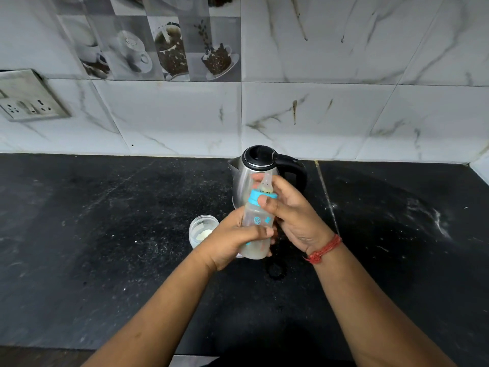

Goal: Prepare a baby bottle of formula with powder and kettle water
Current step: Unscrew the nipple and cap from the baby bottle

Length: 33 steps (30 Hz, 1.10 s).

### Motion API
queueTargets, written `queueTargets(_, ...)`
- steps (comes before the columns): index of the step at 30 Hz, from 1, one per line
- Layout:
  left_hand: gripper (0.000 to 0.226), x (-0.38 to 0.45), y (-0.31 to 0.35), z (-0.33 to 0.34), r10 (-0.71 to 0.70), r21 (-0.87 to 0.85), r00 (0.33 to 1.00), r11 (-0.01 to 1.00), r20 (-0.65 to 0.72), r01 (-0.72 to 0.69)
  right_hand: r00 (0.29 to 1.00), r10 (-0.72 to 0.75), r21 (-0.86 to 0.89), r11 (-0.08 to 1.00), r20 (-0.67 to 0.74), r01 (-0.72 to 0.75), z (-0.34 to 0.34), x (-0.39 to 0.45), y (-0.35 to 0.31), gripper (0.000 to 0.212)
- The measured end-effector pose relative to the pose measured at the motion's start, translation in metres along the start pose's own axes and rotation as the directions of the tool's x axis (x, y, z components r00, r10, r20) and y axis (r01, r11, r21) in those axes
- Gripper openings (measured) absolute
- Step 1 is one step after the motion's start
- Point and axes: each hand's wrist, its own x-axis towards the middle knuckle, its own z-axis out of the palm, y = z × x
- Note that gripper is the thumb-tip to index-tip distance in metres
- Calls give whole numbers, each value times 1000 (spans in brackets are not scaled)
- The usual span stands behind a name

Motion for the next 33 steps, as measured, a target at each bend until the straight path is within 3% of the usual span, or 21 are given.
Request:
queueTargets(2, 42, 0, -3, -4, 15, 126, 995, 992, -95, -3, 998, -34, -79, 996, -57, 30, -5, -1, 0, 58)
queueTargets(4, 41, -1, -5, -5, 32, 180, 994, 984, -105, -13, 995, -37, -115, 993, -92, 26, -5, -2, 1, 62)
queueTargets(10, 38, -5, -7, -3, 21, 109, 997, 994, -77, -12, 1000, -2, 140, 990, 16, 0, -8, -8, 2, 62)
queueTargets(17, 45, -8, -7, -3, 27, 170, 994, 985, -108, -9, 995, 6, -125, 992, -103, -18, -1, -10, 4, 72)
queueTargets(23, 43, -10, -7, -1, 24, 195, 991, 981, -130, 2, 999, 21, 9, 1000, -32, -20, -4, -12, 3, 63)
queueTargets(29, 47, -12, -5, 0, 23, 224, 990, 974, -137, 9, 996, 17, -149, 988, -89, -30, 1, -10, 3, 76)
queueTargets(33, 52, -13, -5, 1, 24, 213, 987, 977, -160, 10, 998, 24, -7, 1000, -56, -24, -2, -11, 3, 63)
